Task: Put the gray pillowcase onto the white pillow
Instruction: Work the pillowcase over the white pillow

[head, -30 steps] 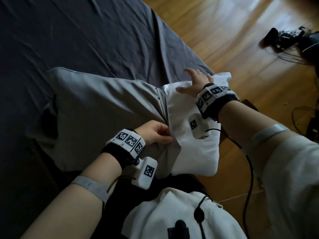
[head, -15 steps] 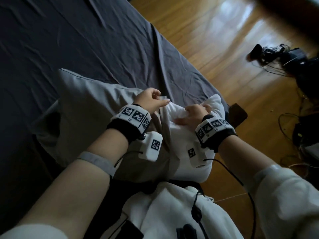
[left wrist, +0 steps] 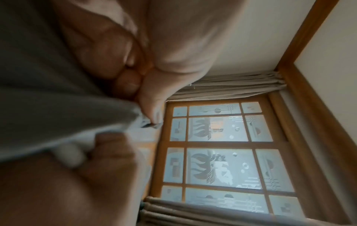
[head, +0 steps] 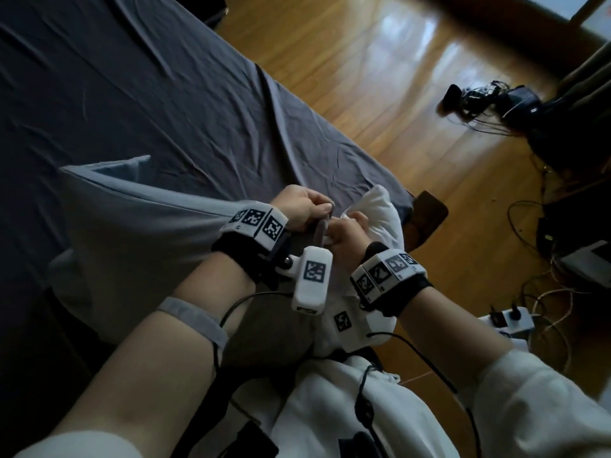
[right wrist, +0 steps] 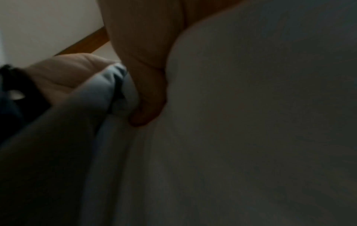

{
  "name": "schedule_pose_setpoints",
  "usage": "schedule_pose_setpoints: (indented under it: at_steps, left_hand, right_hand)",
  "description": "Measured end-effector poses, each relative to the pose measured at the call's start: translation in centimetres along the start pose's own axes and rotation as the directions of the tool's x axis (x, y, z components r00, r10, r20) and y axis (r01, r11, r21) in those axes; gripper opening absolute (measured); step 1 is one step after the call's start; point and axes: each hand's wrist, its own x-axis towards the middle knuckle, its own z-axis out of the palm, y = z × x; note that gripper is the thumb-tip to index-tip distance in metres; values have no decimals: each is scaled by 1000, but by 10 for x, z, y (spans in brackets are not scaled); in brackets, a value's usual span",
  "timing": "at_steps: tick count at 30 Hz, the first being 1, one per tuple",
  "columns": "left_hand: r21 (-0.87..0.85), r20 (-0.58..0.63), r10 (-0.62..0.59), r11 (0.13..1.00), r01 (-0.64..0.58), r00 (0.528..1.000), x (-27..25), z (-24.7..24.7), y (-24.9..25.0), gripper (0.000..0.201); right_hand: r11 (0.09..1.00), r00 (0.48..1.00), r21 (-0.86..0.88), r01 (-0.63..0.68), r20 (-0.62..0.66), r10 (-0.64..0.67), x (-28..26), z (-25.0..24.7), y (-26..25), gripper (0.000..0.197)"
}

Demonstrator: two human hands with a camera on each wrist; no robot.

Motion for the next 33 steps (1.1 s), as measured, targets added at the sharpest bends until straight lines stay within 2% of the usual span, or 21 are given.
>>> schedule_pose_setpoints:
  at_steps: [1,3,5,6,7,8,9,10,12,13,15,17,18,19,20,21,24,26,28,30,33]
  left_hand:
    - [-74,-11,17,997,-17,1000,-3,-2,0,17]
    - [-230,-108,42,971,-66,993,-9,-16,3,24]
    - [-423,-212,65,893,-151,975,-18,-36,14,25]
    - [-501,-256,83,841,-206,963,-25,-46,24,25]
    - [-549,-299,112,792,-267,948,-31,-55,34,26]
    - [-577,-333,146,750,-324,932,-38,-62,44,30]
    - [-597,-362,184,707,-378,914,-45,-70,53,36]
    - [-614,-378,225,665,-425,898,-51,-75,60,40]
    - [-631,-378,296,611,-479,877,-59,-80,66,35]
    - [-628,-352,327,612,-481,877,-60,-78,66,30]
    - [-568,-280,349,691,-447,894,-55,-70,55,27]
    - [-448,-237,301,810,-378,924,-47,-57,34,28]
    - [-419,-224,252,847,-327,941,-42,-52,21,29]
    - [-407,-208,199,873,-270,958,-37,-48,8,30]
    - [-401,-186,147,891,-212,971,-34,-44,-6,29]
    - [-402,-158,101,902,-157,982,-31,-41,-19,29]
    - [-474,-130,18,877,-78,991,-29,-31,-38,30]
    - [-569,-146,22,816,-103,989,-31,-27,-37,31]
    - [-644,-176,49,750,-152,983,-31,-25,-33,31]
    - [-656,-228,76,725,-211,971,-31,-28,-28,31]
    - [-688,-271,55,687,-234,961,-30,-34,-21,32]
  right_hand:
    - [1000,999,13,8,-37,-7,2,-1,-2,35]
    - [1000,995,7,-11,-99,11,7,-8,-8,34]
    - [1000,987,11,8,-164,-6,17,-15,-17,27]
    - [998,979,28,54,-199,-48,22,-19,-26,27]
    - [989,958,10,149,-250,-141,29,-23,-38,39]
    - [971,928,5,239,-297,-227,37,-25,-46,42]
    - [945,888,13,328,-345,-303,46,-28,-56,33]
    - [926,857,16,378,-384,-343,52,-32,-64,25]
    - [911,796,-15,412,-480,-368,61,-41,-73,26]
    - [911,775,-37,410,-513,-370,61,-43,-74,25]
    - [915,800,-21,402,-477,-362,57,-38,-68,19]
    - [934,889,115,338,-366,-276,51,-28,-54,28]
    - [948,932,170,269,-293,-212,50,-21,-43,21]
    - [963,957,163,213,-233,-172,49,-14,-30,11]
    - [985,971,95,146,-203,-124,46,-11,-20,13]
    - [995,978,30,94,-190,-87,43,-9,-7,18]
    - [990,953,-137,-19,-303,-24,27,-14,16,42]
    - [947,956,-307,-93,-293,-1,21,-26,25,71]
    - [892,968,-407,-195,-228,107,18,-41,32,88]
    - [894,946,-359,-269,-272,175,18,-55,39,81]
    - [925,926,-285,-252,-347,146,24,-70,37,45]
